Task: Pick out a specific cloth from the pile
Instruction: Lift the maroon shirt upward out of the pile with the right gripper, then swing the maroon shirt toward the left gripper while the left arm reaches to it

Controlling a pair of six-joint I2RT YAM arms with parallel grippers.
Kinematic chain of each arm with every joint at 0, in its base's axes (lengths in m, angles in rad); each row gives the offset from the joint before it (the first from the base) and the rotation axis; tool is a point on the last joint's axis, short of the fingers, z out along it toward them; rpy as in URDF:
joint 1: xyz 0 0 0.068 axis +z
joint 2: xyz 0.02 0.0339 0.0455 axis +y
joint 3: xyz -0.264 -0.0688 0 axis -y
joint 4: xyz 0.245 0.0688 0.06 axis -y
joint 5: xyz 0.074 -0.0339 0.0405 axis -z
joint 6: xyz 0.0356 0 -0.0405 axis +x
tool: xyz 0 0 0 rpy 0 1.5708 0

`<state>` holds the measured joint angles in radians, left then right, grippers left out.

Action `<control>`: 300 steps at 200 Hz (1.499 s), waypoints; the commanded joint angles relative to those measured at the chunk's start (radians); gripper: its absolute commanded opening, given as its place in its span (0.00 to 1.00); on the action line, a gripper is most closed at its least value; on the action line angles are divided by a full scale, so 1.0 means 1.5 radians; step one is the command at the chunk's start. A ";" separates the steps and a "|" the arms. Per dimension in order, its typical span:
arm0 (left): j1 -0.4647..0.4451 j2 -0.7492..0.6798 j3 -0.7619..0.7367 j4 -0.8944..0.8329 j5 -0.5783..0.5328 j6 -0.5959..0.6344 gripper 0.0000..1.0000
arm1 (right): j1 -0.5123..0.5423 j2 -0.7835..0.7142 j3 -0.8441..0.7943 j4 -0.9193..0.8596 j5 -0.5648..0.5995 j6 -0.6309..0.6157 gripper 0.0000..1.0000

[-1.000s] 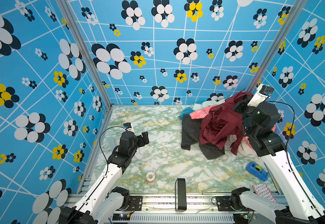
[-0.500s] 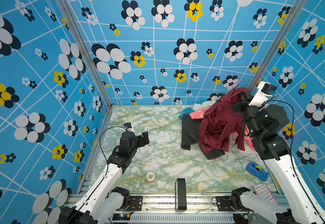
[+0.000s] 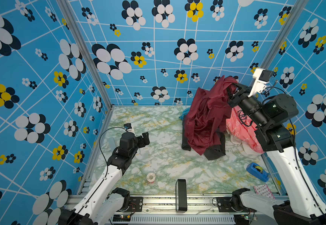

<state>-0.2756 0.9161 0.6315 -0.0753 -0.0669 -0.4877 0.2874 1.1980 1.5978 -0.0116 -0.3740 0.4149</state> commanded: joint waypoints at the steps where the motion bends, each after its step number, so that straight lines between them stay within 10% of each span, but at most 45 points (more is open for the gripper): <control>1: -0.005 -0.021 0.008 0.002 0.002 -0.001 0.95 | 0.012 0.047 0.054 0.013 -0.155 0.046 0.00; 70: -0.006 -0.065 0.011 -0.021 -0.022 0.018 0.96 | 0.060 0.204 0.130 -0.024 -0.322 0.082 0.00; 172: -0.005 -0.042 0.018 -0.024 -0.017 0.025 0.96 | 0.060 0.482 0.202 -0.350 -0.252 -0.035 0.02; 229: -0.010 0.025 0.083 -0.089 -0.011 0.045 0.95 | 0.069 0.556 0.194 -0.436 -0.201 -0.050 0.67; 271: -0.018 0.140 0.187 -0.114 0.041 0.083 1.00 | 0.072 0.484 0.182 -0.502 -0.074 -0.100 0.97; 300: -0.028 0.263 0.304 -0.151 0.085 0.114 0.99 | 0.070 0.392 0.137 -0.494 0.012 -0.110 0.99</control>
<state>-0.3008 1.1969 0.9600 -0.2409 -0.0166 -0.3805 0.3923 1.9282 1.8488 -0.7212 -0.5041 0.2901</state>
